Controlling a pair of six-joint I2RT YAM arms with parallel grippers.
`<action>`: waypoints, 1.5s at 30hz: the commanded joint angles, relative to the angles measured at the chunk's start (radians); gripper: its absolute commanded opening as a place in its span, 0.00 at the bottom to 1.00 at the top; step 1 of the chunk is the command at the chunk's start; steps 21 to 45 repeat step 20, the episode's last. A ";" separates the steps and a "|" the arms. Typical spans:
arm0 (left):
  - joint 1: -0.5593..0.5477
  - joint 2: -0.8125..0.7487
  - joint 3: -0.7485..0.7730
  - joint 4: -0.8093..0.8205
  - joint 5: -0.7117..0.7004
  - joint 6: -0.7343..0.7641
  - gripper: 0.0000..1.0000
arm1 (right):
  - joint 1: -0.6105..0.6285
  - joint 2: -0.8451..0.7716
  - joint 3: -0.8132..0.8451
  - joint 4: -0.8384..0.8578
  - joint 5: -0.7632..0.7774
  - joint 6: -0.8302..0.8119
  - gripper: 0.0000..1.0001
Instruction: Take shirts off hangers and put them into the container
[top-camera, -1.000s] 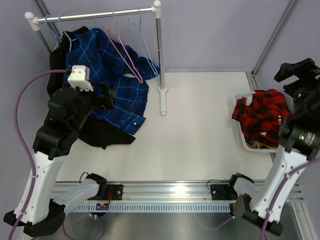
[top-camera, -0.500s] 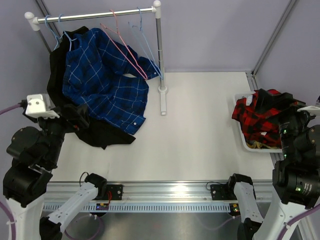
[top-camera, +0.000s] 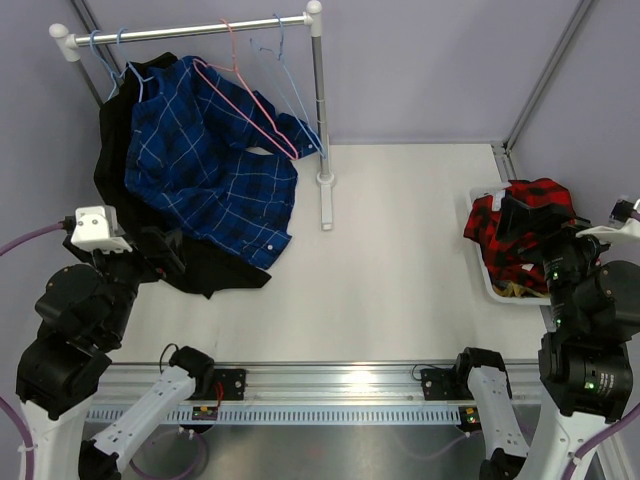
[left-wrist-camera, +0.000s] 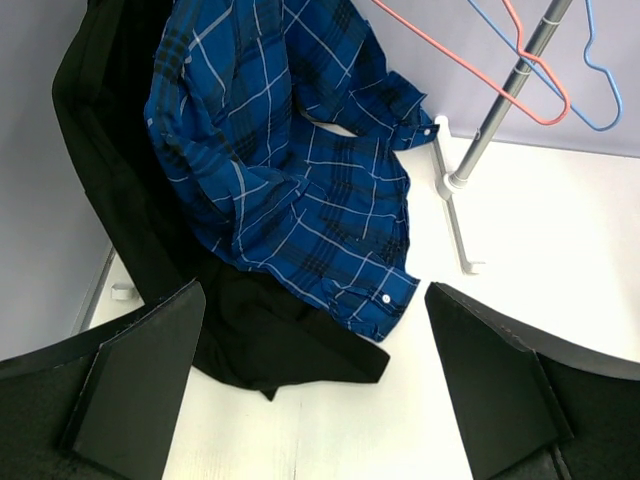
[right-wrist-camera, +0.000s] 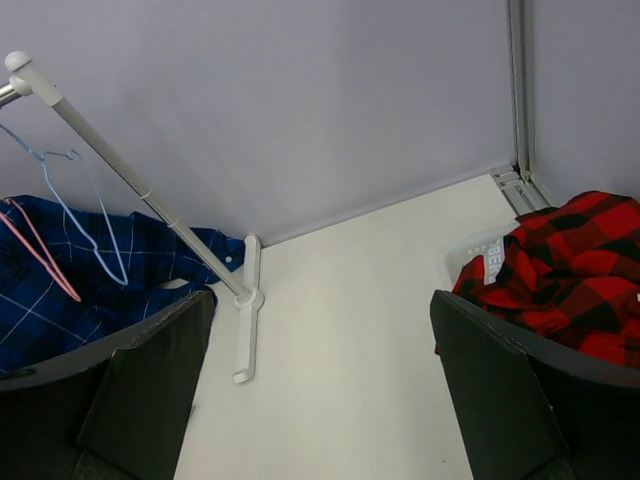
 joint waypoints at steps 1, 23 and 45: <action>-0.007 -0.018 -0.013 0.020 -0.013 -0.021 0.99 | 0.011 -0.014 -0.029 0.038 0.000 -0.002 0.99; -0.008 0.010 -0.010 0.018 0.010 -0.030 0.99 | 0.051 -0.008 0.000 0.038 0.029 -0.054 0.99; -0.008 0.010 -0.010 0.018 0.010 -0.030 0.99 | 0.051 -0.008 0.000 0.038 0.029 -0.054 0.99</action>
